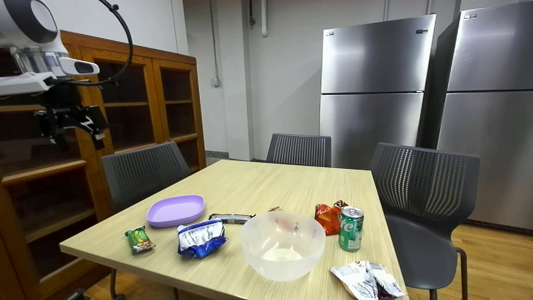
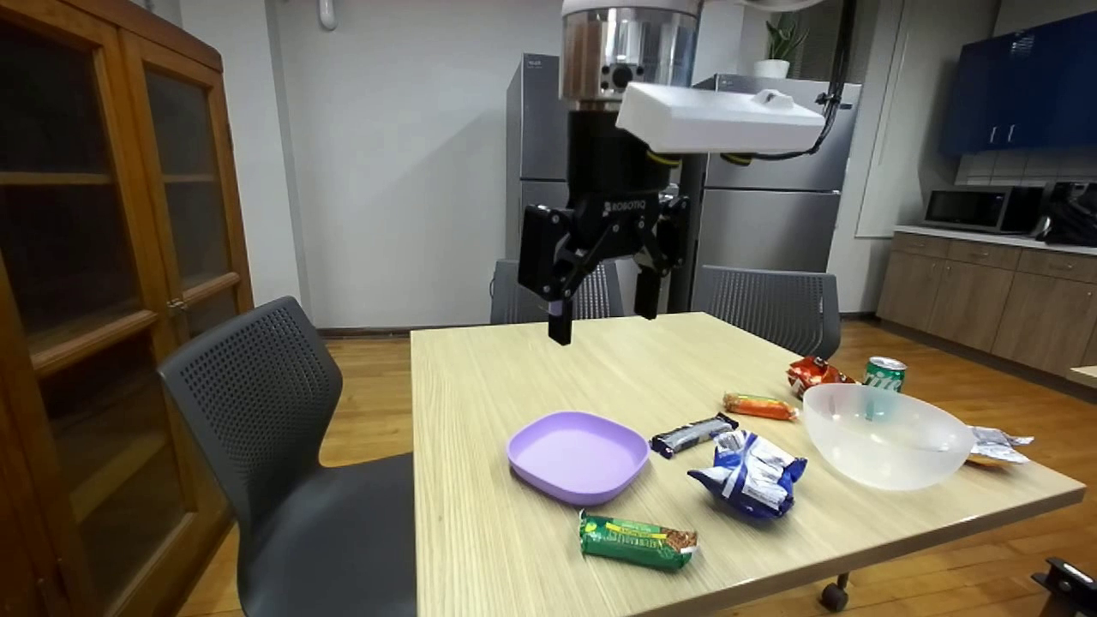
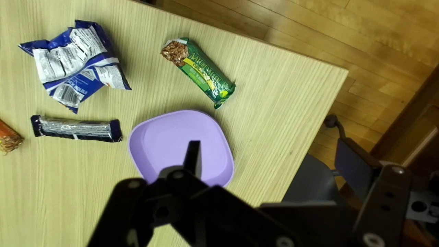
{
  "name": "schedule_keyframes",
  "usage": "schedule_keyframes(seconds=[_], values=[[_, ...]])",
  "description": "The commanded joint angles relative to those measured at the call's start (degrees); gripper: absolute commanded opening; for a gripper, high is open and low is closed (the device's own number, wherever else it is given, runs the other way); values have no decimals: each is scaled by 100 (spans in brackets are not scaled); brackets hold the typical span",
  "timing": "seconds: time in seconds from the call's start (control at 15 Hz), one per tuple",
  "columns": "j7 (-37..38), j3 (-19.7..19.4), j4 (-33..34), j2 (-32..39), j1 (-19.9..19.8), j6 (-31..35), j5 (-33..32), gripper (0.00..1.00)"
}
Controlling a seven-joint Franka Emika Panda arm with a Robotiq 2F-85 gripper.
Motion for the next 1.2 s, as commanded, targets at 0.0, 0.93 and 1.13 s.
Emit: schedule_keyframes(seconds=[0.0,0.93,1.13], values=[[-379,-164,-41,299,128,141,-253,100],[-750,-514,-17,1356,346,131,-657,100],[-737,-591,-21,1527,366,102,-789,100]])
